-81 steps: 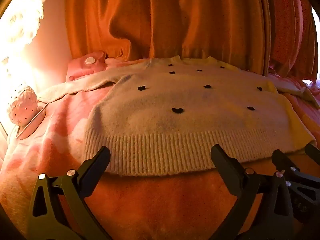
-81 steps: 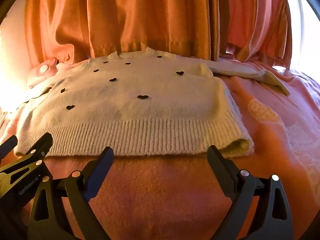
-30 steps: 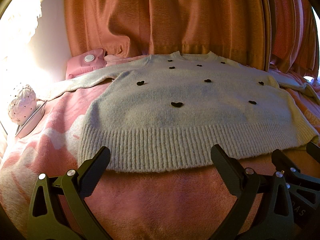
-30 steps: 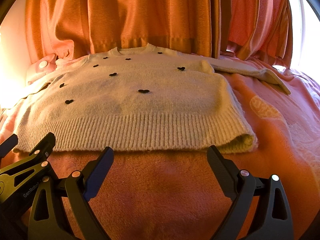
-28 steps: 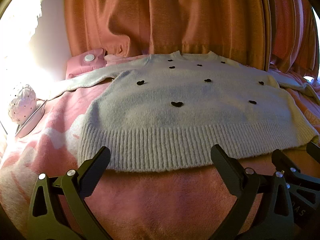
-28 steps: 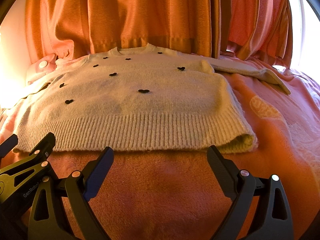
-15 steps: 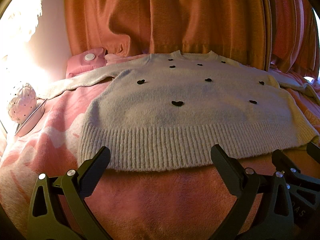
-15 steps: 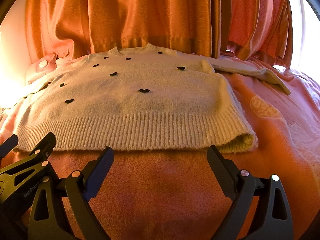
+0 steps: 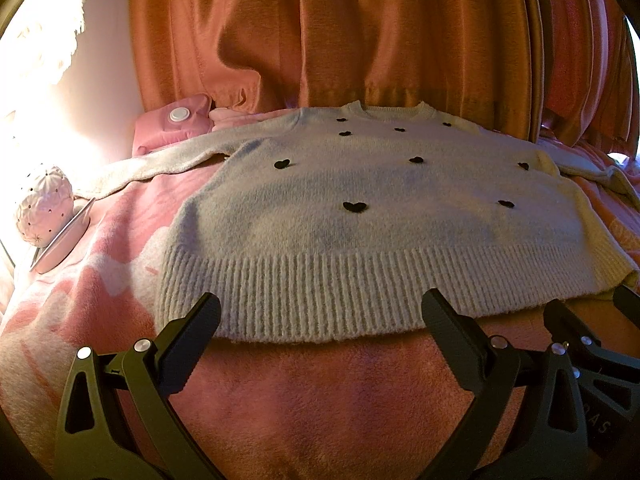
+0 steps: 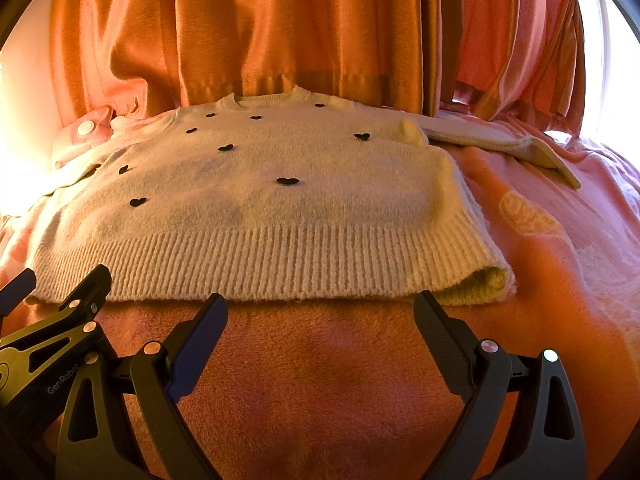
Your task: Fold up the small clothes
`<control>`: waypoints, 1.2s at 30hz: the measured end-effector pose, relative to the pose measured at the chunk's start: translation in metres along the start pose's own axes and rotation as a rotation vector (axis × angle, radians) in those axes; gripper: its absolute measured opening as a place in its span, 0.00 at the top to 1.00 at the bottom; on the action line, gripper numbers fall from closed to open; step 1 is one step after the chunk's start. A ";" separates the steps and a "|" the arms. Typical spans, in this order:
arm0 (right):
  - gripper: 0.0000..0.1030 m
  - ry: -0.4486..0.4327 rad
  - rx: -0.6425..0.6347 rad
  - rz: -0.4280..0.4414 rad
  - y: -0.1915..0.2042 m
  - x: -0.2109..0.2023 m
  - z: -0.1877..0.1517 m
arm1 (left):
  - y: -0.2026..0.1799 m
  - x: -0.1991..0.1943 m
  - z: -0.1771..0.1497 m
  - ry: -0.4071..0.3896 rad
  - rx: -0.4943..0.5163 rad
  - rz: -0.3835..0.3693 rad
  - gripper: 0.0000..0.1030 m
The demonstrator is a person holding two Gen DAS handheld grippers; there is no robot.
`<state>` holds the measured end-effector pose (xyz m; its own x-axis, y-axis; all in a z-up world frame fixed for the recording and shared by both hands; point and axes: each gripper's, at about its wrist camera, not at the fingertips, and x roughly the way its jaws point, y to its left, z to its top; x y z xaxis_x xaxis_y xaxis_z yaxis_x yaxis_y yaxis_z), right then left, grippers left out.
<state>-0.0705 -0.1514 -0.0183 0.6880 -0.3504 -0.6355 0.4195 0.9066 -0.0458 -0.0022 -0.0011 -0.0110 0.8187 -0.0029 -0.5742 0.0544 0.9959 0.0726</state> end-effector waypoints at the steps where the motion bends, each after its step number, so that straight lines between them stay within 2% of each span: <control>1: 0.10 0.000 0.002 0.001 0.000 0.000 0.000 | 0.000 0.000 0.000 0.001 -0.001 -0.001 0.05; 36: 0.10 0.001 0.000 -0.001 0.001 0.000 0.000 | 0.001 0.001 0.001 0.012 -0.006 -0.005 0.05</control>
<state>-0.0701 -0.1508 -0.0182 0.6869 -0.3513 -0.6361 0.4204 0.9061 -0.0464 -0.0011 0.0003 -0.0107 0.8115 -0.0071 -0.5843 0.0553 0.9964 0.0648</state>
